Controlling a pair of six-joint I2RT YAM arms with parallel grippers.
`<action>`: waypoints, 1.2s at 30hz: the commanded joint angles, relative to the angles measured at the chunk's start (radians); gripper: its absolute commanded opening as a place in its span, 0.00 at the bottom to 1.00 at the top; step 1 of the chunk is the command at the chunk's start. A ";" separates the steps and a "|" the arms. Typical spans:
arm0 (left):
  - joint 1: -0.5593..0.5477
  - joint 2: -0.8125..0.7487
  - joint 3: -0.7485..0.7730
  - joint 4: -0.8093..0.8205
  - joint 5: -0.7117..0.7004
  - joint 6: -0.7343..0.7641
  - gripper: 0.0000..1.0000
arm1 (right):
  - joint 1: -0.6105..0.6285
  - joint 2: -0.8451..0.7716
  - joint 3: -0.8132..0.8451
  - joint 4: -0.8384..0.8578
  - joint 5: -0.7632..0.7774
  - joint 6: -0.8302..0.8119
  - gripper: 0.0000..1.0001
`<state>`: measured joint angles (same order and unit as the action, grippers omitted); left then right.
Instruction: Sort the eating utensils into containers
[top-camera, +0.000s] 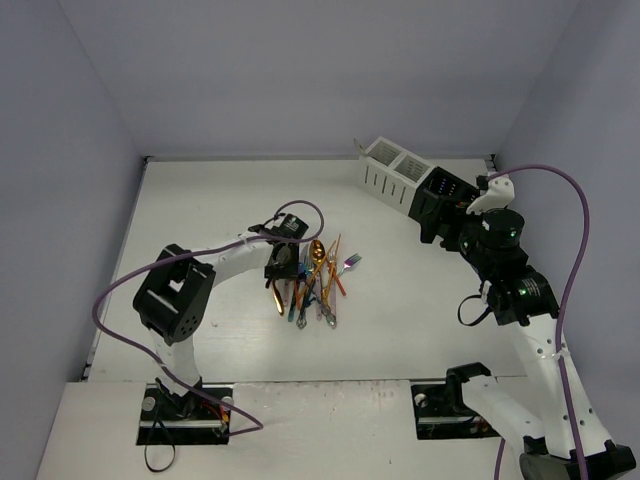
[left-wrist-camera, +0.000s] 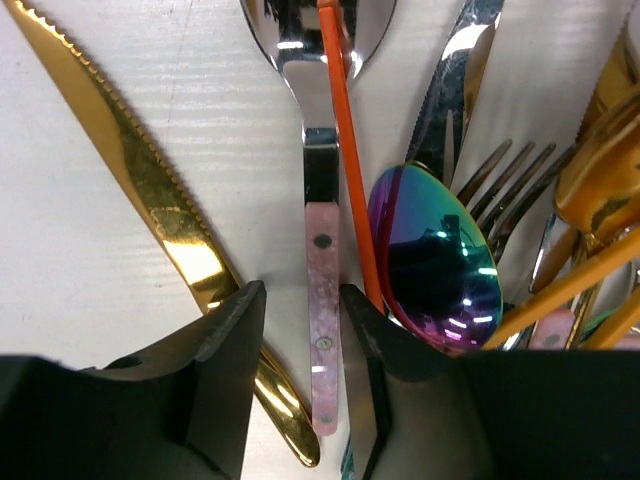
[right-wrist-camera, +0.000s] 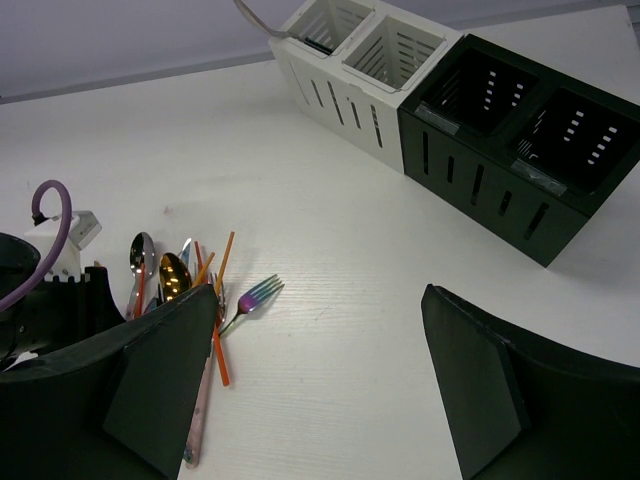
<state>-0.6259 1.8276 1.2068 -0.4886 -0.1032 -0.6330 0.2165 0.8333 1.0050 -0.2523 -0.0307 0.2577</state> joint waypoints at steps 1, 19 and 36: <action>0.012 0.014 0.057 0.028 0.003 0.028 0.31 | -0.002 -0.011 -0.004 0.049 0.014 0.000 0.81; 0.099 0.076 0.102 0.031 0.000 0.058 0.00 | -0.002 -0.020 -0.006 0.043 0.000 0.011 0.81; 0.145 -0.246 0.173 0.239 0.051 0.348 0.00 | 0.008 0.116 0.144 0.046 -0.196 -0.022 0.81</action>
<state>-0.4670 1.8004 1.3773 -0.4163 -0.1141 -0.4060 0.2169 0.9017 1.0516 -0.2710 -0.1196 0.2576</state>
